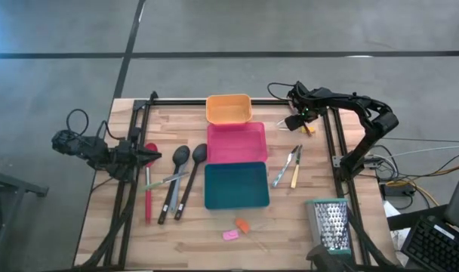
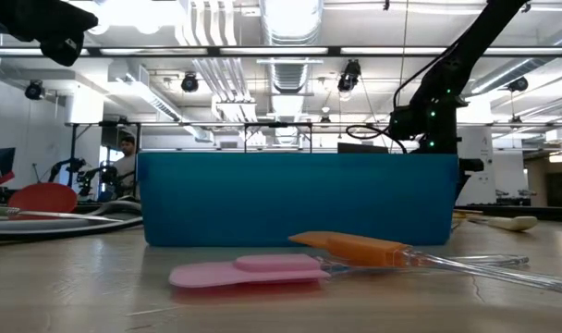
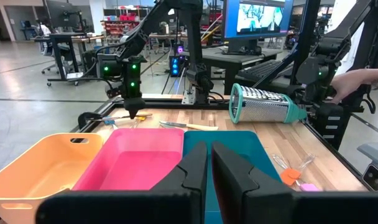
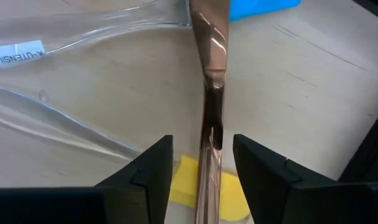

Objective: Pick & Place Kitchen Items
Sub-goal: Put the gold knife into the blue bin

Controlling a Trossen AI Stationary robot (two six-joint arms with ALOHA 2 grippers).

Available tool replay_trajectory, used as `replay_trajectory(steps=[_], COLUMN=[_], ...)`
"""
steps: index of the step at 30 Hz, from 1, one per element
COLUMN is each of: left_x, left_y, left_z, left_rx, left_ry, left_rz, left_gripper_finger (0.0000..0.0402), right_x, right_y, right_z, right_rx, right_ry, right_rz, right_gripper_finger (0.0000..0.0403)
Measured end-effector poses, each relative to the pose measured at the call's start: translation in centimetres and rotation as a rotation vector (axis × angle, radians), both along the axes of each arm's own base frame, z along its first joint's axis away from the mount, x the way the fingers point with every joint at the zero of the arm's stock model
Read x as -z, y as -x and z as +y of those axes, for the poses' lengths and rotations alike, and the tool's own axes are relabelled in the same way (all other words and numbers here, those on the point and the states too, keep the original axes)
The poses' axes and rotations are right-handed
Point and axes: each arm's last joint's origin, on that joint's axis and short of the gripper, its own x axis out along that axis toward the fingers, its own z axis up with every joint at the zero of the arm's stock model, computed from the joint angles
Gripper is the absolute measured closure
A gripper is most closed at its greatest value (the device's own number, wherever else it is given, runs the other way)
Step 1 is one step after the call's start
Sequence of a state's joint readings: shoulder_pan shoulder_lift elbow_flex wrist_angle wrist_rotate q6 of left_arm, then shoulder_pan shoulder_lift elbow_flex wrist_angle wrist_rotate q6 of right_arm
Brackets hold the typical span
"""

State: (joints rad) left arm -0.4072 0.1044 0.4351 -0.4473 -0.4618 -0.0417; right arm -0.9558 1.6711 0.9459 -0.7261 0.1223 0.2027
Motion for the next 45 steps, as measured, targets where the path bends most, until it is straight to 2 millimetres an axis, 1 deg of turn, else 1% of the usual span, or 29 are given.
replay_trajectory(steps=[3,7,11,14,16,24,38,45], left_x=[0.0,0.0,0.0,0.0,0.0,0.0,0.0,0.0], left_y=[0.0,0.0,0.0,0.0,0.0,0.0,0.0,0.0], left_z=[0.0,0.0,0.0,0.0,0.0,0.0,0.0,0.0], left_rx=[0.000,0.000,0.000,0.000,0.000,0.000,0.000,0.000], left_ry=[0.000,0.000,0.000,0.000,0.000,-0.001,-0.002,-0.001], left_rz=[0.000,0.000,0.000,0.000,0.000,0.001,0.004,0.003], left_gripper_finger=[0.0376,0.0376,0.0376,0.0376,0.0376,0.0376,0.0376,0.0376], right_x=[0.0,0.0,1.2,1.6,1.6,1.3,0.8,-0.3], right_y=[0.0,-0.1,-0.3,-0.9,-1.1,-1.1,-1.0,-0.9], right_z=[-0.1,-0.2,-0.3,-0.5,-0.6,-0.7,-0.8,-0.6], right_rx=[0.000,0.000,0.003,-0.006,-0.001,0.005,-0.036,-0.057], right_ry=[0.006,0.020,-0.016,0.002,0.002,0.002,0.025,0.053], right_rz=[-0.005,-0.014,0.018,0.085,0.104,0.082,0.086,0.065], right_gripper_finger=[0.0245,0.0268,0.0292,0.0308,0.0318,0.0370,0.0370,0.0370])
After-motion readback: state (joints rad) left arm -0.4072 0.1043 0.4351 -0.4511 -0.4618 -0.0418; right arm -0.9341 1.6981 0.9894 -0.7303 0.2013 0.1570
